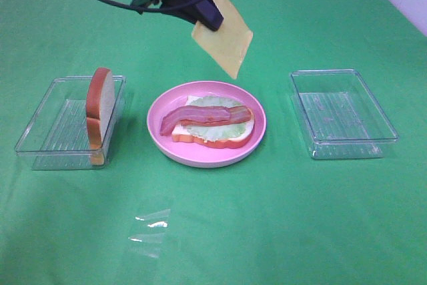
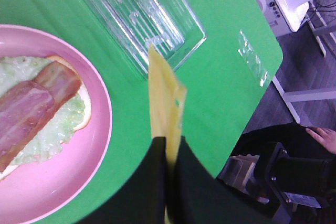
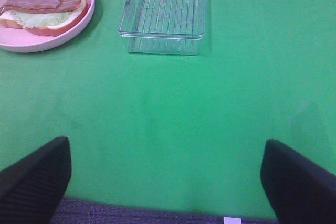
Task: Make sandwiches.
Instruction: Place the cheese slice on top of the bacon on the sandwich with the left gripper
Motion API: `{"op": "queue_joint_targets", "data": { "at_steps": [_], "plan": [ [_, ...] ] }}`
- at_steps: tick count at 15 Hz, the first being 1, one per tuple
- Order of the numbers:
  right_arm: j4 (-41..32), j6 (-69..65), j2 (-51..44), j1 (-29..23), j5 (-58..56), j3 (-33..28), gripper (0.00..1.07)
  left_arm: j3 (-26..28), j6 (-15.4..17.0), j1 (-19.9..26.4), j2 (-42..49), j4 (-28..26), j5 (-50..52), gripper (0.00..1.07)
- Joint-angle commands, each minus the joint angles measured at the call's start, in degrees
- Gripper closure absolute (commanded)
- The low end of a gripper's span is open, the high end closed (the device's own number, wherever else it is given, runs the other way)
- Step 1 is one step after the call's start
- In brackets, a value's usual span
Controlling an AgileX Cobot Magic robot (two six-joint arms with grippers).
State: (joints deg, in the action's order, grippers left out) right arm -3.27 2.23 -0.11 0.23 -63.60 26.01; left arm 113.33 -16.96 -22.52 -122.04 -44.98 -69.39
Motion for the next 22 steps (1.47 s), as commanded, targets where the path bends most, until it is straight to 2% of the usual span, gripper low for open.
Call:
{"op": "queue_joint_targets", "data": {
  "at_steps": [1, 4, 7, 9, 15, 22],
  "plan": [
    [-0.23, -0.17, -1.83, -0.06, 0.11, -0.06, 0.14, 0.17, 0.06, -2.12, -3.5, -0.63, 2.23, 1.07],
    [-0.23, -0.17, -1.83, -0.06, 0.11, -0.06, 0.14, 0.11, 1.6, -2.81, -6.13, -0.4, 5.56, 1.07],
    [-0.23, -0.17, -1.83, -0.06, 0.11, -0.06, 0.14, 0.11, 5.5, -2.81, -9.57, -1.03, 9.8, 1.07],
    [-0.23, -0.17, -1.83, -0.06, 0.11, -0.06, 0.14, 0.11, 5.5, -2.98, -10.94, -2.52, 9.17, 1.07],
    [-0.23, -0.17, -1.83, -0.06, 0.11, -0.06, 0.14, 0.11, 5.5, -3.04, -14.44, -2.58, 9.11, 1.07],
    [-0.23, -0.17, -1.83, -0.06, 0.11, -0.06, 0.14, 0.11, 6.36, -3.04, -15.53, 4.24, 11.52, 1.07]
  ]
}}
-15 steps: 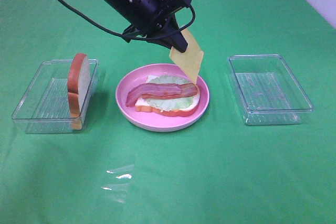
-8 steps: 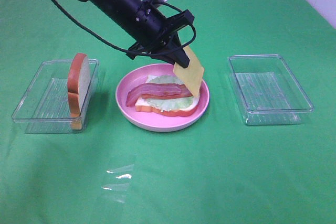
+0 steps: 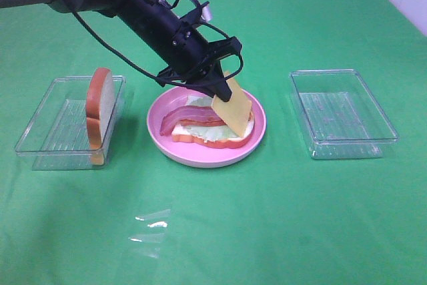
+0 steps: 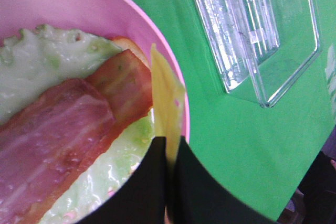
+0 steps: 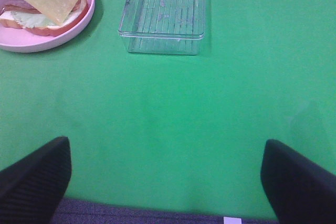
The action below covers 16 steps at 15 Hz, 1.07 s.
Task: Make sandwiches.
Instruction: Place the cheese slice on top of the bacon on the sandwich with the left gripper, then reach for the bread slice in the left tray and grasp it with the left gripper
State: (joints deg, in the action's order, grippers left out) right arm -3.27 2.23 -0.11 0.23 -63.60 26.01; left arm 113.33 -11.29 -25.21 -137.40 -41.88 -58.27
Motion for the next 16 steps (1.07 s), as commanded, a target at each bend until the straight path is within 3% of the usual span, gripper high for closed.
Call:
{"op": "queue_joint_targets", "data": {
  "at_steps": [1, 3, 4, 6, 8, 9, 11, 16],
  "plan": [
    [-0.23, -0.17, -1.83, -0.06, 0.11, -0.06, 0.14, 0.11, 0.92, -0.34, -0.46, 1.43, 0.06, 1.07],
    [-0.23, -0.17, -1.83, -0.06, 0.11, -0.06, 0.14, 0.11, 1.6, -0.34, -0.46, 2.58, 0.11, 1.07],
    [-0.23, -0.17, -1.83, -0.06, 0.11, -0.06, 0.14, 0.11, 1.83, -0.34, -0.46, 5.21, -0.11, 0.98],
    [-0.23, -0.17, -1.83, -0.06, 0.11, -0.06, 0.14, 0.11, 2.92, -0.34, 0.0, 6.93, -1.26, 0.67],
    [-0.23, -0.17, -1.83, -0.06, 0.11, -0.06, 0.14, 0.11, 5.9, -0.34, 1.2, 8.88, -1.43, 0.17],
    [-0.23, -0.17, -1.83, -0.06, 0.11, -0.06, 0.14, 0.23, 5.96, -0.34, 1.83, 9.8, -2.01, 0.04],
    [-0.23, -0.17, -1.83, -0.06, 0.11, -0.06, 0.14, 1.78, 6.02, -0.34, 2.58, 11.06, -5.39, 0.05],
    [-0.29, -0.17, -1.83, -0.06, 0.11, -0.06, 0.14, 12.78, 8.37, -0.34, 3.72, 12.09, -17.19, 0.05]
  ]
}}
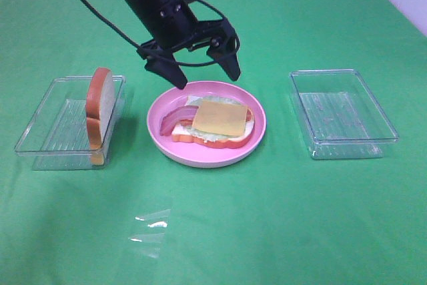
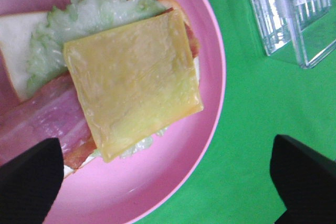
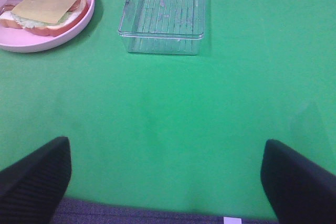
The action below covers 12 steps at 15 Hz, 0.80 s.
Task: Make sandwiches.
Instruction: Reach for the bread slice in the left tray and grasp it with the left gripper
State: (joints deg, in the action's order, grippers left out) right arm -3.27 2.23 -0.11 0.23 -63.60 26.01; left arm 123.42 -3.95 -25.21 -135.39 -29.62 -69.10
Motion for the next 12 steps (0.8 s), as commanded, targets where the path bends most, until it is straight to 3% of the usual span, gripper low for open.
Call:
{"op": "queue_joint_targets", "data": {
  "at_steps": [1, 3, 5, 6, 8, 9, 12],
  "plan": [
    [-0.46, -0.17, -1.83, -0.06, 0.11, -0.06, 0.14, 3.78, 1.03, -0.34, 5.04, 0.29, -6.36, 0.05],
    [-0.46, -0.17, -1.83, -0.06, 0.11, -0.06, 0.14, 2.06, 1.89, -0.34, 9.22, 6.19, -6.36, 0.05],
    [-0.46, -0.17, -1.83, -0.06, 0.11, -0.06, 0.14, -3.5, 7.33, -0.11, 16.16, 18.22, -6.36, 0.05],
    [-0.46, -0.17, -1.83, -0.06, 0.11, -0.06, 0.14, -4.98, 8.65, 0.06, 17.7, 20.23, -6.36, 0.05],
    [-0.46, -0.17, -1.83, -0.06, 0.11, -0.06, 0.14, -13.12, 11.0, 0.11, 24.24, 27.73, -6.36, 0.05],
    [-0.46, -0.17, -1.83, -0.06, 0.11, -0.06, 0.14, -19.88, 12.55, 0.11, 27.33, 31.57, -6.36, 0.05],
    [-0.46, -0.17, -1.83, -0.06, 0.11, -0.06, 0.14, -23.72, 14.78, 0.11, 26.64, 31.91, -6.36, 0.05]
  ]
}}
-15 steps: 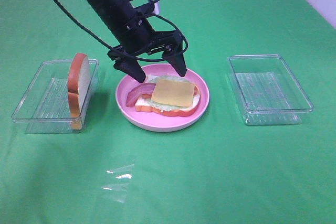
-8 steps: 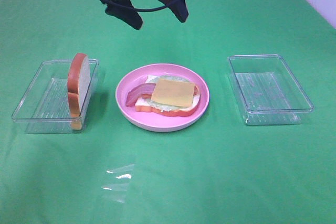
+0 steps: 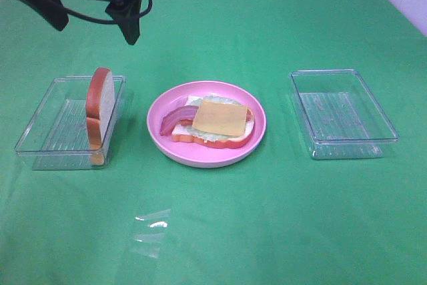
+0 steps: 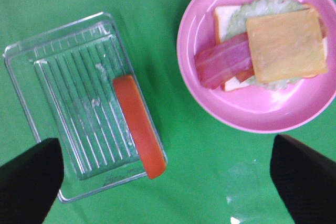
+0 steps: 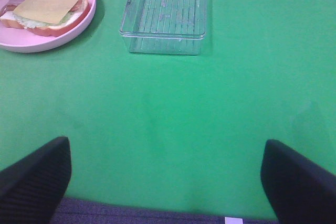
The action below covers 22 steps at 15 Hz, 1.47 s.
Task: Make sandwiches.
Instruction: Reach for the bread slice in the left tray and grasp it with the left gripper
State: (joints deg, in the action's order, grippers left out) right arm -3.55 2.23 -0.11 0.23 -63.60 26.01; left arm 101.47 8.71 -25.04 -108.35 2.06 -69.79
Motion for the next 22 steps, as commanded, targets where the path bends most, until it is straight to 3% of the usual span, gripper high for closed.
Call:
{"op": "queue_joint_targets", "data": {
  "at_steps": [1, 5, 7, 10, 17, 19, 20, 22],
  "plan": [
    [-0.17, -0.17, -1.83, -0.06, 0.11, -0.06, 0.14, -2.06, 3.38, -0.06, -1.15, 0.29, -5.67, 0.05],
    [-0.17, -0.17, -1.83, -0.06, 0.11, -0.06, 0.14, -2.06, 5.1, -0.06, -4.93, 0.17, -5.61, 0.06],
    [-0.17, -0.17, -1.78, -0.06, 0.11, -0.06, 0.14, -2.06, 5.96, 2.58, -8.48, -2.52, -5.61, 0.06],
    [-0.17, -0.17, -1.78, -0.06, 0.11, -0.06, 0.14, -2.06, 5.73, 4.64, -11.17, -4.58, -5.61, 0.06],
    [-0.17, -0.17, -1.78, -0.06, 0.11, -0.06, 0.14, -2.01, 4.3, 4.64, -16.9, -2.41, -4.35, 0.1],
    [-0.17, -0.17, -1.78, -0.06, 0.11, -0.06, 0.14, -1.95, 4.24, 4.64, -17.19, -2.06, -4.24, 0.23],
    [-0.17, -0.17, -1.78, -0.06, 0.11, -0.06, 0.14, -1.95, 4.24, 4.64, -17.3, -1.43, -4.24, 0.39],
    [-0.17, -0.17, -1.78, -0.06, 0.11, -0.06, 0.14, -1.95, 4.3, 4.64, -17.3, -0.74, -4.24, 0.6]
  ]
}}
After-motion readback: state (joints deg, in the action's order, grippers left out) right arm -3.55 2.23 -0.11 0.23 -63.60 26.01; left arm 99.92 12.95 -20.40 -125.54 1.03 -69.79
